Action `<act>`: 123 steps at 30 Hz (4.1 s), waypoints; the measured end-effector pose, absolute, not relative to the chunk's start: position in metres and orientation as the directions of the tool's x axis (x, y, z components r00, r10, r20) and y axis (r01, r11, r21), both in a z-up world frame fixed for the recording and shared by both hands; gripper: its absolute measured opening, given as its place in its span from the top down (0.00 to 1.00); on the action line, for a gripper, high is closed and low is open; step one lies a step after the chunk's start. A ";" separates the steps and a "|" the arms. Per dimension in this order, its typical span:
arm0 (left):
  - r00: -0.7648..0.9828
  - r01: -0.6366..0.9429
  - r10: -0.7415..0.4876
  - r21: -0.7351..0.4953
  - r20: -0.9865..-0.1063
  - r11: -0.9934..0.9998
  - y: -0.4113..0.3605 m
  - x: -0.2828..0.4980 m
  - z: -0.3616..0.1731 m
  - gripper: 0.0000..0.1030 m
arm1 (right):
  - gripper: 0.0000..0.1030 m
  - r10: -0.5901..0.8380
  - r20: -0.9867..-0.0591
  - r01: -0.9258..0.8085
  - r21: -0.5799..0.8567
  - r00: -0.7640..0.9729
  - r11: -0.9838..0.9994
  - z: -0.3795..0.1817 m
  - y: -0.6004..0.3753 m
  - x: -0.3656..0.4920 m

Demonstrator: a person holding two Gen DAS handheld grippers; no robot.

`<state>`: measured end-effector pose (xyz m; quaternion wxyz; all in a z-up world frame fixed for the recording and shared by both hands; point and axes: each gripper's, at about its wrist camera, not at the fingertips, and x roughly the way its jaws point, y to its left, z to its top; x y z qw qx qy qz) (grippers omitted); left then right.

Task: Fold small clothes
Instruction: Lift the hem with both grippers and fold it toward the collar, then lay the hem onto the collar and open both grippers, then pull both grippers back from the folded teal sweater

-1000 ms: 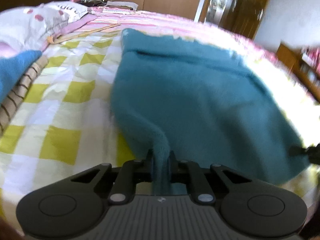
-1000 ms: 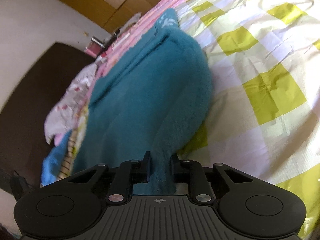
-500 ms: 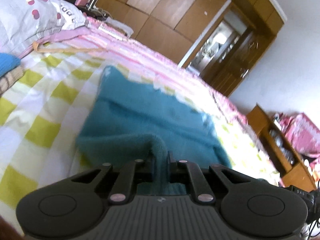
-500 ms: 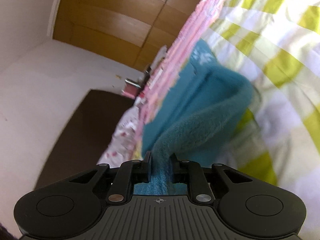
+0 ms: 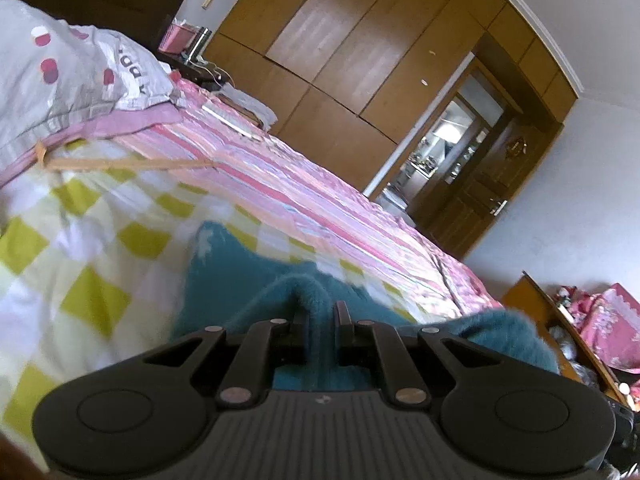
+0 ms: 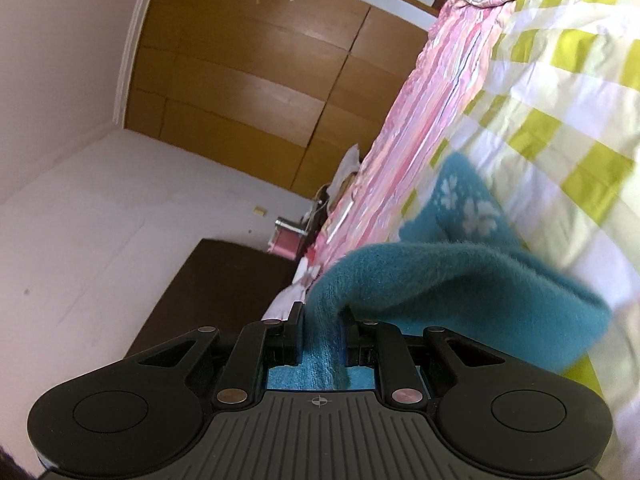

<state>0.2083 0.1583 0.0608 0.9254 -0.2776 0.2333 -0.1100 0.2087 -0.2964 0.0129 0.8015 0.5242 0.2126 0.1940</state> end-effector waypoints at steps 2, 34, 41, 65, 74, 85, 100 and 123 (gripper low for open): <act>0.871 0.062 -0.312 -0.545 -0.379 0.836 0.158 0.221 0.059 0.84 | 0.84 0.520 -0.149 -0.071 0.923 0.841 0.379 0.010 -0.296 0.228; 0.843 -0.139 -0.213 -0.582 -0.495 0.801 0.175 0.314 0.016 0.76 | 0.55 0.439 -0.324 0.096 0.880 0.838 0.465 -0.028 -0.284 0.345; 0.849 -0.172 -0.181 -0.583 -0.496 0.794 0.179 0.314 0.018 0.73 | 0.44 0.402 -0.294 0.070 0.872 0.867 0.485 -0.013 -0.289 0.345; 0.910 0.035 -0.062 -0.073 -0.411 0.997 0.076 0.284 0.045 0.42 | 0.45 0.257 -0.447 -0.063 0.403 0.857 0.913 0.018 -0.217 0.321; 0.832 -0.044 -0.022 -0.105 -0.554 0.994 0.067 0.332 0.015 0.42 | 0.60 0.228 -0.544 -0.044 0.331 0.807 0.943 0.000 -0.213 0.337; 0.833 -0.158 0.036 -0.176 -0.552 0.972 0.113 0.316 0.014 0.49 | 0.73 0.201 -0.545 -0.005 0.340 0.814 0.941 -0.006 -0.229 0.330; 0.803 -0.198 0.064 -0.165 -0.592 0.966 0.146 0.240 0.020 0.46 | 0.66 0.246 -0.562 -0.093 0.286 0.790 0.954 0.008 -0.191 0.314; 0.771 -0.143 -0.119 -0.352 -0.625 0.925 0.182 0.199 0.000 0.41 | 0.56 0.337 -0.669 -0.327 0.147 0.663 0.933 0.037 -0.018 0.325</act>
